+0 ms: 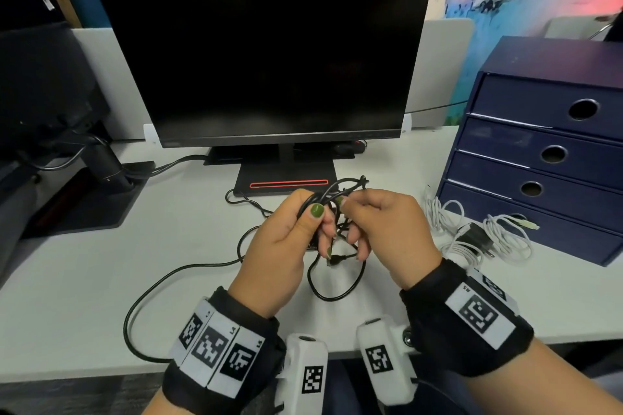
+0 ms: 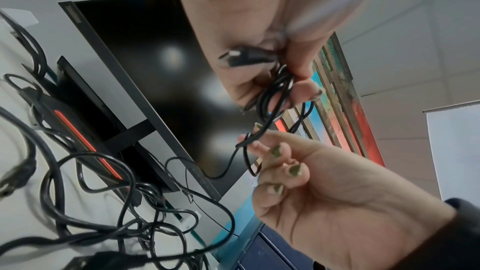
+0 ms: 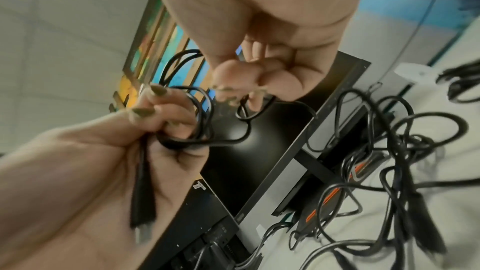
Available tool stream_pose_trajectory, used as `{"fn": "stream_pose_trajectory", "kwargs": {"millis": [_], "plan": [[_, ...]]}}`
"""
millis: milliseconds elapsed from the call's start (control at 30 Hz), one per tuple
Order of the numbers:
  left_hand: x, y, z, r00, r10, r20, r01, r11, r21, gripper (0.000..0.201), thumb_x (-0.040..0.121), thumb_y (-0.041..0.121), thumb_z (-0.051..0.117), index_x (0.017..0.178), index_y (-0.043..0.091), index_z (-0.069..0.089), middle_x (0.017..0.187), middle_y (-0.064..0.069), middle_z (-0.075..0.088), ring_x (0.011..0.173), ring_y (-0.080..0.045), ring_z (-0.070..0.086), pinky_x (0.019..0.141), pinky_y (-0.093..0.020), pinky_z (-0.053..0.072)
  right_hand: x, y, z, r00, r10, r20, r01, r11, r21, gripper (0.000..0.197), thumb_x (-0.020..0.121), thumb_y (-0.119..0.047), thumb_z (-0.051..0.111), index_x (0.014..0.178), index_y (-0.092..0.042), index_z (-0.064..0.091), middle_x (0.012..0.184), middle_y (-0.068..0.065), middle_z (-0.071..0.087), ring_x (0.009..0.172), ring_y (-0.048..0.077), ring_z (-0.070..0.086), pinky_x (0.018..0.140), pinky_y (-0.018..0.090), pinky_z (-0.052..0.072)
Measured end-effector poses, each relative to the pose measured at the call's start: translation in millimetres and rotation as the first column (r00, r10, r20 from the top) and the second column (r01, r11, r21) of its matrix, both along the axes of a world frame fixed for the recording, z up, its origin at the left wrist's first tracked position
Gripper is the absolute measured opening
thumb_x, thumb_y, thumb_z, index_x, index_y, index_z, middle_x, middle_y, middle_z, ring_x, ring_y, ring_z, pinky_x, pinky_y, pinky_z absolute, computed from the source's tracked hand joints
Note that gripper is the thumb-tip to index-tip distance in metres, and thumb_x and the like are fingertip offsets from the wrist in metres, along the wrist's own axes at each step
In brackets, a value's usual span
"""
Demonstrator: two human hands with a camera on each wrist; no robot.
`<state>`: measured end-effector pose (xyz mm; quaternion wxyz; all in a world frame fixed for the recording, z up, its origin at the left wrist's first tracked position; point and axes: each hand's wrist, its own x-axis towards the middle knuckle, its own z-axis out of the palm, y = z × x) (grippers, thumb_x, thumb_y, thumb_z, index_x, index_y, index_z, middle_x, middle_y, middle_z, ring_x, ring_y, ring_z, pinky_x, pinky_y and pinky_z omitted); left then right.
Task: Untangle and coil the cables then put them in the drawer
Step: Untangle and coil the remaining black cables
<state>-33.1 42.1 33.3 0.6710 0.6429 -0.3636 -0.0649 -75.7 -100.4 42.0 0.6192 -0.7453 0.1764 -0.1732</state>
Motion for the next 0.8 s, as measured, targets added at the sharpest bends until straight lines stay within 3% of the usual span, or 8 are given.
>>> {"fn": "stream_pose_trajectory", "kwargs": {"millis": [133,233,333,400,533,600,700,800], "plan": [[5,1,-2,0.972,0.214,0.093,-0.218,0.975,0.035,0.025,0.097,0.026,0.039,0.086,0.017,0.060,0.072,0.003,0.064,0.063,-0.013,0.056,0.066,-0.033,0.050,-1,0,-1,0.998,0.064,-0.006,-0.064,0.998,-0.001,0.013,0.088,-0.012,0.064,0.077,-0.009,0.071,0.059,0.007,0.065,0.048,0.018,0.059,0.051,0.028,0.052],[7,-2,-4,0.920,0.377,0.105,-0.385,0.920,0.069,0.029,0.103,0.020,0.037,0.089,0.018,0.063,0.064,0.010,0.063,0.063,-0.005,0.058,0.070,-0.026,0.050,-5,1,-2,0.994,0.102,-0.045,-0.110,0.972,-0.208,0.019,0.087,-0.016,0.065,0.070,-0.014,0.071,0.069,-0.001,0.069,0.058,0.018,0.067,0.063,0.028,0.057],[14,0,-6,0.854,0.517,0.055,-0.520,0.851,0.077,0.029,0.102,0.023,0.037,0.084,0.022,0.059,0.067,0.009,0.066,0.064,-0.013,0.061,0.069,-0.029,0.051,-11,-1,0,0.984,0.177,-0.038,-0.180,0.938,-0.296,0.020,0.091,-0.015,0.061,0.073,-0.012,0.069,0.081,0.003,0.072,0.065,0.015,0.071,0.070,0.026,0.057],[23,6,-7,0.801,0.599,0.007,-0.598,0.798,0.076,0.030,0.102,0.023,0.036,0.080,0.025,0.056,0.073,0.003,0.068,0.067,-0.017,0.062,0.072,-0.037,0.052,-14,-6,2,0.977,0.205,0.060,-0.185,0.953,-0.240,0.017,0.092,-0.008,0.058,0.079,-0.004,0.067,0.083,0.008,0.071,0.071,0.015,0.072,0.075,0.030,0.059],[31,14,-4,0.748,0.662,-0.050,-0.659,0.749,0.063,0.031,0.102,0.023,0.037,0.076,0.028,0.051,0.074,0.004,0.066,0.065,-0.013,0.058,0.077,-0.042,0.051,-17,-10,4,0.959,0.149,0.241,-0.139,0.989,-0.054,0.015,0.097,-0.009,0.049,0.088,-0.005,0.061,0.078,0.007,0.075,0.081,0.011,0.072,0.081,0.019,0.051],[30,13,-2,0.731,0.681,-0.036,-0.679,0.732,0.058,0.030,0.102,0.022,0.035,0.076,0.028,0.049,0.075,0.004,0.065,0.068,-0.017,0.059,0.080,-0.044,0.051,-15,-7,2,0.938,0.125,0.324,-0.164,0.982,0.094,0.014,0.094,-0.009,0.051,0.087,-0.008,0.063,0.079,0.003,0.074,0.082,0.018,0.071,0.083,0.027,0.050],[29,11,-3,0.723,0.689,-0.045,-0.685,0.724,0.075,0.028,0.102,0.020,0.034,0.078,0.027,0.048,0.079,0.006,0.065,0.070,-0.017,0.059,0.079,-0.040,0.052,-15,-6,3,0.903,0.193,0.383,-0.323,0.894,0.310,0.017,0.080,-0.011,0.048,0.081,-0.006,0.064,0.082,0.009,0.071,0.070,0.021,0.065,0.067,0.029,0.045],[29,12,-3,0.746,0.665,-0.031,-0.661,0.745,0.089,0.028,0.102,0.020,0.034,0.080,0.025,0.051,0.076,0.003,0.065,0.070,-0.014,0.059,0.073,-0.032,0.048,-18,-9,9,0.894,0.318,0.315,-0.414,0.856,0.311,0.019,0.080,-0.018,0.049,0.077,-0.003,0.061,0.061,0.014,0.064,0.055,0.023,0.053,0.060,0.030,0.041]]}}
